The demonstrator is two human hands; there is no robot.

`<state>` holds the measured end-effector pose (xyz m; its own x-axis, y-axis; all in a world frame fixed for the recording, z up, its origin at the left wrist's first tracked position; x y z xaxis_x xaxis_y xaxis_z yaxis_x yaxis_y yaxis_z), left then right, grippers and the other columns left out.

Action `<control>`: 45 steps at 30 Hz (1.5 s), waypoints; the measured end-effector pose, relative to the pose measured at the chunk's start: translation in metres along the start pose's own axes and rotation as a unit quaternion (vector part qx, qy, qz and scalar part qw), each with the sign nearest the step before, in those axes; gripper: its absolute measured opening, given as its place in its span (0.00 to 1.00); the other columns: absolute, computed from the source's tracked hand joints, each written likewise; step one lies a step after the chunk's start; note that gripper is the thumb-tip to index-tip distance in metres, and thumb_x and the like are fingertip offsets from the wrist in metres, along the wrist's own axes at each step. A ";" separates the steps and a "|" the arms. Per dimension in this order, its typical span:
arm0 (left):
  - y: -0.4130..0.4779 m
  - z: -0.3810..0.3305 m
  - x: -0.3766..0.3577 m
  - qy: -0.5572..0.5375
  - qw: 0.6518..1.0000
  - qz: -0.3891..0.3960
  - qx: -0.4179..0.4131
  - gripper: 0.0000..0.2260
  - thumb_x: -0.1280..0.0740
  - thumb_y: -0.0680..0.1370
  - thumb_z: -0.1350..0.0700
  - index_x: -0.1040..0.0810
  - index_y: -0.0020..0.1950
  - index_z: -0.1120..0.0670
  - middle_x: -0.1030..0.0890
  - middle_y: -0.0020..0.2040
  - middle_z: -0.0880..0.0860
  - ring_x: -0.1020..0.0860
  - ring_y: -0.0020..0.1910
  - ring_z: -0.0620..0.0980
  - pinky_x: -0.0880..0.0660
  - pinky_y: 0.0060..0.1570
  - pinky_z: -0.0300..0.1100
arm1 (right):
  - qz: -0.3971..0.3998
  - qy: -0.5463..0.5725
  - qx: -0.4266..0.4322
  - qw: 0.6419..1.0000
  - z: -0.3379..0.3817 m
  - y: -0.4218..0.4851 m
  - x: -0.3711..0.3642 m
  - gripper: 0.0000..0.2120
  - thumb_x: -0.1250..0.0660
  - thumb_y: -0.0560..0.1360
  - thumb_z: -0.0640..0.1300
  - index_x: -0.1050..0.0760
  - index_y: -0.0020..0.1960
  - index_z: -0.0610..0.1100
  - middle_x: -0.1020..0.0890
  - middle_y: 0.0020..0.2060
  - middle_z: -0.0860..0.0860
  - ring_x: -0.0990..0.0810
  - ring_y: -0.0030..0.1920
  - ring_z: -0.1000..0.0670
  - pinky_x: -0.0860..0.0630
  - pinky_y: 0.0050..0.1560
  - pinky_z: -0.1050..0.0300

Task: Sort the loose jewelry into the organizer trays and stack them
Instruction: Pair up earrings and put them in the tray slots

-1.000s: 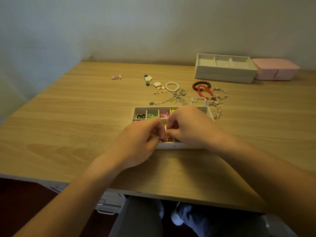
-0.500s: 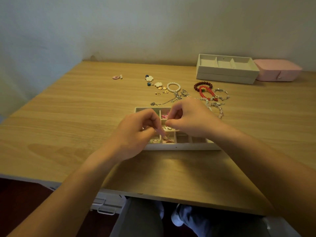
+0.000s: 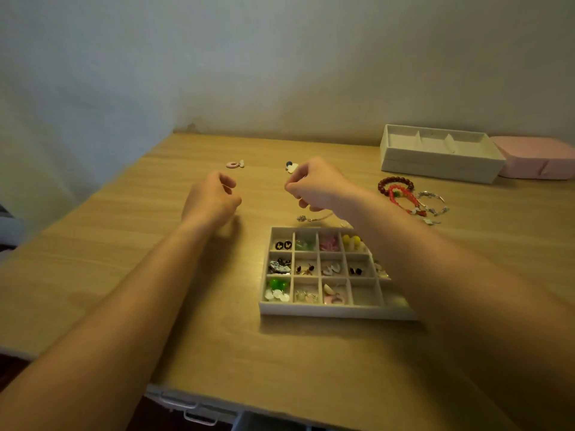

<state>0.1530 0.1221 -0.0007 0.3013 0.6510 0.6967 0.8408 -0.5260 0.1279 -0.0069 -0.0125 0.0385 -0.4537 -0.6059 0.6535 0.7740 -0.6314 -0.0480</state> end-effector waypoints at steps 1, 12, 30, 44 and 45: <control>0.012 0.004 -0.003 0.023 1.000 0.004 0.010 0.13 0.28 0.75 0.57 0.23 0.59 0.52 0.19 0.55 0.52 0.21 0.57 0.54 0.25 0.60 0.49 | 0.003 -0.002 -0.007 1.000 0.002 0.010 -0.003 0.09 0.38 0.80 0.40 0.20 0.46 0.47 0.17 0.43 0.46 0.18 0.43 0.49 0.22 0.36 0.57; 0.098 -0.011 -0.039 0.230 0.972 0.014 -0.044 0.21 0.40 0.80 0.53 0.31 0.74 0.50 0.29 0.73 0.56 0.32 0.71 0.61 0.31 0.65 0.53 | 0.035 -0.054 -0.021 0.998 0.023 0.076 -0.030 0.15 0.41 0.76 0.37 0.17 0.53 0.39 0.14 0.47 0.40 0.14 0.49 0.39 0.17 0.47 0.46; -0.036 -0.107 0.005 -0.207 0.957 0.086 -0.184 0.06 0.25 0.75 0.55 0.16 0.50 0.55 0.14 0.41 0.50 0.17 0.39 0.44 0.20 0.37 0.40 | -0.046 0.093 0.047 0.993 0.009 -0.030 0.036 0.05 0.37 0.82 0.39 0.23 0.54 0.46 0.18 0.50 0.47 0.18 0.50 0.47 0.17 0.48 0.50; -0.144 -0.117 -0.010 -0.457 0.839 0.265 -0.131 0.08 0.25 0.71 0.63 0.14 0.49 0.54 0.15 0.46 0.55 0.17 0.46 0.51 0.20 0.46 0.40 | 0.128 0.466 -0.033 0.875 -0.039 -0.139 0.046 0.08 0.31 0.77 0.36 0.24 0.55 0.39 0.17 0.40 0.45 0.18 0.38 0.49 0.18 0.40 0.57; -0.146 -0.113 -0.011 -0.459 0.839 0.266 -0.118 0.09 0.26 0.71 0.64 0.13 0.48 0.54 0.15 0.46 0.56 0.17 0.46 0.51 0.20 0.47 0.41 | 0.128 0.465 -0.029 0.875 -0.041 -0.139 0.044 0.09 0.30 0.76 0.36 0.24 0.56 0.39 0.18 0.39 0.45 0.19 0.37 0.50 0.19 0.39 0.58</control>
<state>-0.0242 0.1297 0.0524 0.9170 0.3792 -0.1236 0.3966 -0.8996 0.1830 -0.1528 0.0290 0.0426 -0.4536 -0.8456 -0.2814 0.8911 -0.4249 -0.1593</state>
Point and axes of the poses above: each hand's wrist, its own y-axis towards the middle knuckle, its own x-axis out of the back of the hand, z = x × y, the point moved 5 cm from there along y, towards the middle knuckle
